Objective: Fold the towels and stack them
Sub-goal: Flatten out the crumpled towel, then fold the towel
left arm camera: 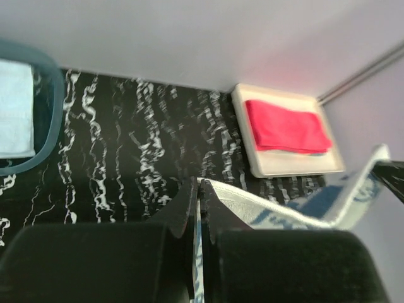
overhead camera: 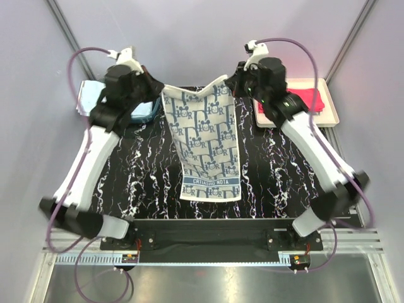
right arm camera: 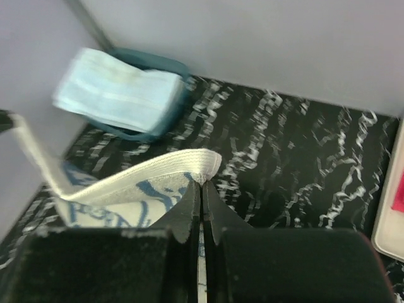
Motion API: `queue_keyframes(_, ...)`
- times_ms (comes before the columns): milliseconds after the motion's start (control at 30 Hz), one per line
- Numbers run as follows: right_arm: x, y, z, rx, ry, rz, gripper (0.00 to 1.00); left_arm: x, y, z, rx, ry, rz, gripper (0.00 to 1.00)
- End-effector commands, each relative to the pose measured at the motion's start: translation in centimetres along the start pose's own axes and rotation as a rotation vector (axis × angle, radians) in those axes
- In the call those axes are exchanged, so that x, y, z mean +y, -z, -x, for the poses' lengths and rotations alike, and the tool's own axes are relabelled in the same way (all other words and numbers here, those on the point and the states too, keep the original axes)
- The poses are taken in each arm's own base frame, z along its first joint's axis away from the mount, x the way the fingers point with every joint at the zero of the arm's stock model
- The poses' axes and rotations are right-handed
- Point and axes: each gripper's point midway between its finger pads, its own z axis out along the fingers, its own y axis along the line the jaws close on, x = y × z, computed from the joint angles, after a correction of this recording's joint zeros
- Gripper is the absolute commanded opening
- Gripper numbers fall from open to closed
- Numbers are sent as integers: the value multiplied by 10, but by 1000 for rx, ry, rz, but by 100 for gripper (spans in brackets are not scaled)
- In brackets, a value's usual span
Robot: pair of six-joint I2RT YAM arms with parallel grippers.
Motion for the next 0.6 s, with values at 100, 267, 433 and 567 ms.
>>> queue_keyframes(100, -94, -108, -40, 55, -67, -65, 0, 33, -106, 6, 11, 49, -42, 0)
queue_keyframes(267, -139, -162, -57, 80, -104, -114, 0, 73, -187, -20, 93, 69, -10, 0)
queue_keyframes(433, -167, -178, -71, 94, -141, -148, 0, 86, -215, -30, 107, 91, -6, 0)
queue_keyframes(567, -174, -172, -87, 126, -156, -148, 0, 96, -210, -50, 127, 124, 14, 0)
